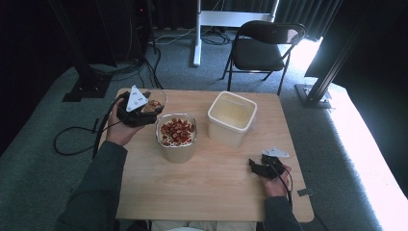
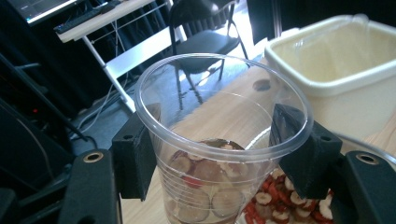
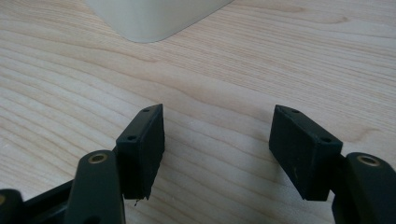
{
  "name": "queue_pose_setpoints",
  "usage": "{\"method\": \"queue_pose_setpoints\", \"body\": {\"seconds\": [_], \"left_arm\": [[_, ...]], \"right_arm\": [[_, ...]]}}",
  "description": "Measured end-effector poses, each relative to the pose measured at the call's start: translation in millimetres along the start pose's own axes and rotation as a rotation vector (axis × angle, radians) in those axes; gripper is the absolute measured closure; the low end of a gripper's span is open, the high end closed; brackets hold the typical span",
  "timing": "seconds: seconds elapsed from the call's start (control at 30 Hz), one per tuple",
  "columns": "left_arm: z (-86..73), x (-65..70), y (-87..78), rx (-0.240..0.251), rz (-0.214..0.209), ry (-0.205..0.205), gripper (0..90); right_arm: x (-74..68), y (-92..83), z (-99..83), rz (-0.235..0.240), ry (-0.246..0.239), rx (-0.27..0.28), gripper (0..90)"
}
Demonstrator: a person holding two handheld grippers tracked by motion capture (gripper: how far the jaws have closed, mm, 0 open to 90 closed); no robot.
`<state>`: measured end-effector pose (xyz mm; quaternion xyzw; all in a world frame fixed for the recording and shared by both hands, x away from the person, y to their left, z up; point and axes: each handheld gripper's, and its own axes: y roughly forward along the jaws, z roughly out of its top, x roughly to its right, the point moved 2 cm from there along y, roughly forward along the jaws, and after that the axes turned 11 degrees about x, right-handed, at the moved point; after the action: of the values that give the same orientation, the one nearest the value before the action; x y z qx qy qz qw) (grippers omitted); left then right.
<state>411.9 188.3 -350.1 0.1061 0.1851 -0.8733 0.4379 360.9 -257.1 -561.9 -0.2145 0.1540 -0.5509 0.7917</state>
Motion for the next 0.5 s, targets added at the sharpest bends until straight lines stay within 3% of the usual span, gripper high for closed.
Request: {"method": "queue_pose_setpoints", "body": {"seconds": [0.5], "left_arm": [[-5.7, 18.4, 11.0, -0.113, 0.026, 0.221, 35.8]], "right_arm": [[0.0, 0.0, 0.0, 0.000, 0.000, 0.000, 35.1]]}}
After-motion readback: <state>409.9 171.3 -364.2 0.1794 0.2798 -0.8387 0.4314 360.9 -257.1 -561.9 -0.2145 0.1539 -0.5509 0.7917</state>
